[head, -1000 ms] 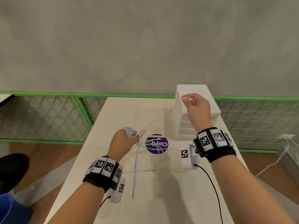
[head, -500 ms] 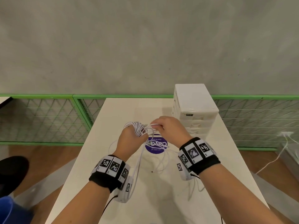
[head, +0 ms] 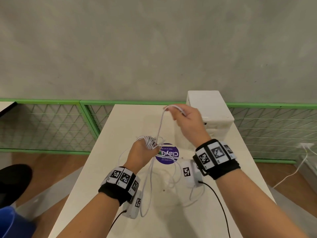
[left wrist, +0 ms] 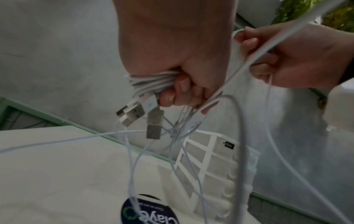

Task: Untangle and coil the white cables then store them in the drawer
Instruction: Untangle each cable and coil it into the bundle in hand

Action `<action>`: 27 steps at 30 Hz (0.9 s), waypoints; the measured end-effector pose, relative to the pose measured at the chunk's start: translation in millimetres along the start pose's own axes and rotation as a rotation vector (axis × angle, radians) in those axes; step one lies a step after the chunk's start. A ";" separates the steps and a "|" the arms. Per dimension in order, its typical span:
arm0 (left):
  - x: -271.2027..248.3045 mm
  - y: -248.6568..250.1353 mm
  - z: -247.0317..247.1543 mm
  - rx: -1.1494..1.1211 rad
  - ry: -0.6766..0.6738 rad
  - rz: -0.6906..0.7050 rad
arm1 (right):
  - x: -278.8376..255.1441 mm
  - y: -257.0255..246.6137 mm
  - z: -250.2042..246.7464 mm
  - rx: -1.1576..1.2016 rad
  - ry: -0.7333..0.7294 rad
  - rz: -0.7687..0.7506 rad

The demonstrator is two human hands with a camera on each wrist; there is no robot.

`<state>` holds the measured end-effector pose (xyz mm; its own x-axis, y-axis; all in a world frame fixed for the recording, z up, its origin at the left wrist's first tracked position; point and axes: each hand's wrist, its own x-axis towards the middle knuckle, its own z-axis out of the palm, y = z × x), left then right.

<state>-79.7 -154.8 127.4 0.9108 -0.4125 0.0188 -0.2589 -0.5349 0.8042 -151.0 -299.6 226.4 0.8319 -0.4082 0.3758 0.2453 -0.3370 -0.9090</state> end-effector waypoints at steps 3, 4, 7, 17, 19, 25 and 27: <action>1.4 -9.5 0.1 -0.041 -0.038 -0.028 | 6.5 4.4 -15.7 0.094 0.200 -0.024; 0.9 -8.6 0.0 -0.028 -0.073 -0.015 | 6.6 4.6 -19.3 0.123 0.248 -0.031; 1.5 -8.9 2.8 0.035 -0.175 0.014 | 8.6 5.5 -30.3 0.213 0.372 -0.021; 1.8 -21.9 0.0 0.107 0.001 -0.023 | -1.5 64.5 -59.9 -0.561 0.526 0.432; -1.5 -14.6 1.5 0.156 0.003 0.015 | -6.1 60.5 -46.7 -0.552 0.439 0.161; -1.7 4.3 7.4 0.001 0.039 0.105 | -19.4 52.4 8.0 -0.792 -0.418 -0.068; -1.9 6.0 6.3 -0.040 0.033 0.091 | -18.4 53.1 15.1 -0.725 -0.392 0.012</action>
<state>-85.0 -161.9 128.4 0.8943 -0.4334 0.1117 -0.3285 -0.4660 0.8215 -145.7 -297.2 168.5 0.9788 -0.1342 0.1548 -0.0347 -0.8533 -0.5203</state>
